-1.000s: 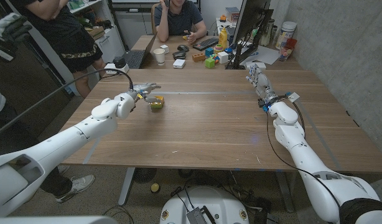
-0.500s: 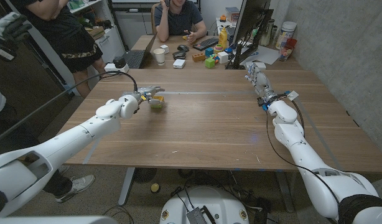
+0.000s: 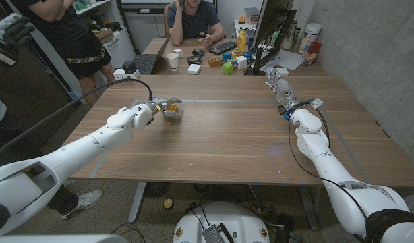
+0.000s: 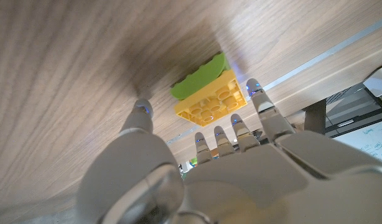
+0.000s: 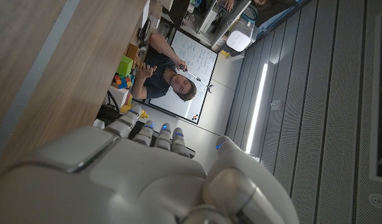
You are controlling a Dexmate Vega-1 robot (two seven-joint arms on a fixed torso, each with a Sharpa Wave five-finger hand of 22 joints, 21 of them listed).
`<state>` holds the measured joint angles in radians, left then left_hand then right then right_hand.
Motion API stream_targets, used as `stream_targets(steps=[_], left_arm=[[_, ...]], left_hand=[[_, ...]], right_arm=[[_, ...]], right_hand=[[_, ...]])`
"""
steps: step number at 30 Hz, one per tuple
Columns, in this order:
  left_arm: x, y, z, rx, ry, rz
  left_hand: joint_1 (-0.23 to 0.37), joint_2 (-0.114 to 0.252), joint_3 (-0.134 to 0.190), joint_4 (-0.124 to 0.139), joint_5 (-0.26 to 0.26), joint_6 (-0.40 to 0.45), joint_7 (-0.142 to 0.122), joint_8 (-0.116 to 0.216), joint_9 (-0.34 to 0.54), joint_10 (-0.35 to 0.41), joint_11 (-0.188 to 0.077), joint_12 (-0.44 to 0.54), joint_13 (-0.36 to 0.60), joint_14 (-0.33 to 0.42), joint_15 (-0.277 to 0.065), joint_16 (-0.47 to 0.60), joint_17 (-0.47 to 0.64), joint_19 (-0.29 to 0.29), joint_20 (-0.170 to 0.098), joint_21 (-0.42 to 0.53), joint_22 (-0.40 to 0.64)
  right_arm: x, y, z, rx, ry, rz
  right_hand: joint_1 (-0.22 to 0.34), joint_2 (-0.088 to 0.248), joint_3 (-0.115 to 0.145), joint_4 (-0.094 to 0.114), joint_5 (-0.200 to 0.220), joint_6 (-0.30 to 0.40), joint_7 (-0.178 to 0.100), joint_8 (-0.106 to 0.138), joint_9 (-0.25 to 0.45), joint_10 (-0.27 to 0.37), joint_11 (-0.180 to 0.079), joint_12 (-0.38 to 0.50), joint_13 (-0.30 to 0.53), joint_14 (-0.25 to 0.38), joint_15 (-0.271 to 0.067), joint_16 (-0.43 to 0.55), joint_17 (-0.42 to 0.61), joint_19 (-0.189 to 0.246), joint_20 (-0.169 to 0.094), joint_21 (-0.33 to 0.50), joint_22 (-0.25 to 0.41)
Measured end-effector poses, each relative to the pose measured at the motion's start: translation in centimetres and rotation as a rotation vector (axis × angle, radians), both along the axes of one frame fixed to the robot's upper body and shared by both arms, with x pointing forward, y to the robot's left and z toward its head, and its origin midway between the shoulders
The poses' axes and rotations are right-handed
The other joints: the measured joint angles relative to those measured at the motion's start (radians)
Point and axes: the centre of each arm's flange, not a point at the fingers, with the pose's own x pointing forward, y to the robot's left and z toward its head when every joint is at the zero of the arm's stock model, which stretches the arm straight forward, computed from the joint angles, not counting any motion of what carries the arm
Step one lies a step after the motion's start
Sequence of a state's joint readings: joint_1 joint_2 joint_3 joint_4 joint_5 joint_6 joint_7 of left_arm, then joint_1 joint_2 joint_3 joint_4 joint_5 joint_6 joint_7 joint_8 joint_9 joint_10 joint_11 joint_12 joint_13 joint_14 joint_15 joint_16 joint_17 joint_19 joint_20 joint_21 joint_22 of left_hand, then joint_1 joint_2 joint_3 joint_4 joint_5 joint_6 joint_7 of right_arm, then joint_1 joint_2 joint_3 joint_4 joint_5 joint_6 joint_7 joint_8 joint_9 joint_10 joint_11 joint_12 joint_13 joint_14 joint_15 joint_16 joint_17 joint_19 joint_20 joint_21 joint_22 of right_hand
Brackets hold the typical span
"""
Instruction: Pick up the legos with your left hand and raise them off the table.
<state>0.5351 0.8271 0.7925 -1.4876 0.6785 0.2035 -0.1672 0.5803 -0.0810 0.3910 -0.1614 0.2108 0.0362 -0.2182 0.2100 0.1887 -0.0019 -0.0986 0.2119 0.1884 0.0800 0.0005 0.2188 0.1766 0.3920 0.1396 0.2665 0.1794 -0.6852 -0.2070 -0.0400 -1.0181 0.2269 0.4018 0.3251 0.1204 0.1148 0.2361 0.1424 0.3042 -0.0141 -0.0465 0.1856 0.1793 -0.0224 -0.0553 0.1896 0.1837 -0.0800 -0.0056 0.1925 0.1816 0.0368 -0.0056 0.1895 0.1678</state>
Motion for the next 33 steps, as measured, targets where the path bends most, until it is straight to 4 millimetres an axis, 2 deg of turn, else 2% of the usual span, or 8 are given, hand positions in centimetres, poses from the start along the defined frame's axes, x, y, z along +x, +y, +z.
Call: stream_targets(steps=[7,12,15,18,21,24,28,33], left_arm=[[-0.2,-0.2,0.0,0.035,0.011,0.007],[-0.4,-0.6,0.2,0.067,0.017,0.009],[-0.4,-0.7,0.2,0.079,0.018,0.012],[-0.5,-0.8,0.4,0.092,0.010,0.012],[-0.5,-0.9,0.5,0.101,0.001,0.015],[-0.5,-1.0,0.6,0.108,-0.014,0.017],[-0.4,-1.1,0.6,0.114,-0.033,0.022],[-0.3,-1.2,0.7,0.119,-0.051,0.026]], left_hand=[[0.110,0.025,0.009,-0.009,0.000,0.025,0.000,0.010,0.000,0.021,0.004,0.000,0.000,0.077,0.001,0.000,0.003,0.095,-0.020,0.022,0.005],[0.225,0.044,0.013,-0.013,-0.005,0.053,0.002,0.016,0.000,0.062,0.010,0.001,-0.001,0.170,-0.009,0.010,0.003,0.198,-0.055,0.055,0.009],[0.297,0.064,0.013,-0.013,-0.010,0.102,0.003,0.034,0.000,0.111,0.010,0.013,-0.003,0.236,-0.030,0.019,0.007,0.260,-0.081,0.079,0.014],[0.361,0.076,0.012,-0.012,-0.017,0.212,0.005,0.068,0.002,0.204,0.010,0.035,-0.003,0.318,-0.036,0.035,0.011,0.325,-0.110,0.109,0.019],[0.391,0.077,0.008,-0.008,-0.021,0.312,0.029,0.096,0.002,0.309,0.004,0.058,-0.003,0.363,-0.008,0.061,0.017,0.376,-0.139,0.137,0.021],[0.412,0.056,0.009,-0.008,-0.023,0.413,0.077,0.119,0.000,0.414,-0.003,0.073,-0.001,0.422,0.017,0.076,0.017,0.423,-0.180,0.169,0.027],[0.453,0.015,0.018,0.000,-0.024,0.555,0.132,0.141,-0.003,0.536,-0.002,0.088,-0.006,0.516,0.016,0.078,0.007,0.480,-0.223,0.229,0.036],[0.499,-0.031,0.019,0.001,-0.028,0.680,0.143,0.153,-0.001,0.613,0.038,0.092,-0.006,0.575,0.028,0.078,0.003,0.502,-0.223,0.302,0.046]], right_arm=[[0.0,0.0,0.0,0.001,0.000,0.000],[0.0,0.0,0.0,0.001,-0.001,0.001],[0.0,0.0,0.0,0.001,-0.002,0.001],[0.0,0.0,0.2,0.001,-0.006,-0.001],[0.0,-0.1,0.3,0.000,-0.008,-0.003],[0.1,0.0,0.3,-0.003,-0.006,-0.005],[0.2,0.0,0.4,-0.006,-0.008,-0.010],[0.4,0.0,0.5,-0.009,-0.008,-0.015]], right_hand=[[0.000,0.000,0.000,0.000,0.000,0.006,0.005,0.000,0.000,0.012,0.009,0.000,0.000,0.009,0.002,0.004,0.000,0.000,0.000,0.000,0.000],[0.000,0.000,0.000,0.000,0.000,0.005,0.005,0.000,0.000,0.021,0.007,0.007,0.000,0.018,0.004,0.004,0.000,0.000,0.000,0.000,0.000],[0.000,0.000,0.000,0.000,0.000,0.005,0.005,0.000,0.000,0.021,0.007,0.008,0.000,0.018,0.004,0.004,0.000,0.005,-0.005,0.000,0.000],[0.000,0.000,0.000,0.000,0.000,0.005,0.005,0.000,0.000,0.025,0.011,0.008,0.000,0.018,0.004,0.004,0.000,0.005,-0.005,0.000,0.000],[0.000,0.000,0.000,0.000,0.000,0.009,0.001,0.000,0.000,0.026,0.013,0.008,0.000,0.027,0.002,0.004,0.000,0.005,-0.005,0.000,0.000],[0.000,0.000,0.000,0.000,0.000,0.011,0.000,0.000,0.000,0.026,0.013,0.008,0.000,0.027,0.002,0.004,0.000,0.005,-0.005,0.000,0.000],[0.000,0.000,0.000,0.000,0.000,0.011,0.000,0.000,0.000,0.030,0.016,0.008,0.000,0.034,0.001,0.008,0.000,0.006,-0.006,0.000,0.000],[0.000,0.000,0.000,0.000,0.000,0.011,0.000,0.000,0.000,0.037,0.013,0.008,0.000,0.036,0.000,0.008,0.000,0.011,-0.011,0.000,0.000]])
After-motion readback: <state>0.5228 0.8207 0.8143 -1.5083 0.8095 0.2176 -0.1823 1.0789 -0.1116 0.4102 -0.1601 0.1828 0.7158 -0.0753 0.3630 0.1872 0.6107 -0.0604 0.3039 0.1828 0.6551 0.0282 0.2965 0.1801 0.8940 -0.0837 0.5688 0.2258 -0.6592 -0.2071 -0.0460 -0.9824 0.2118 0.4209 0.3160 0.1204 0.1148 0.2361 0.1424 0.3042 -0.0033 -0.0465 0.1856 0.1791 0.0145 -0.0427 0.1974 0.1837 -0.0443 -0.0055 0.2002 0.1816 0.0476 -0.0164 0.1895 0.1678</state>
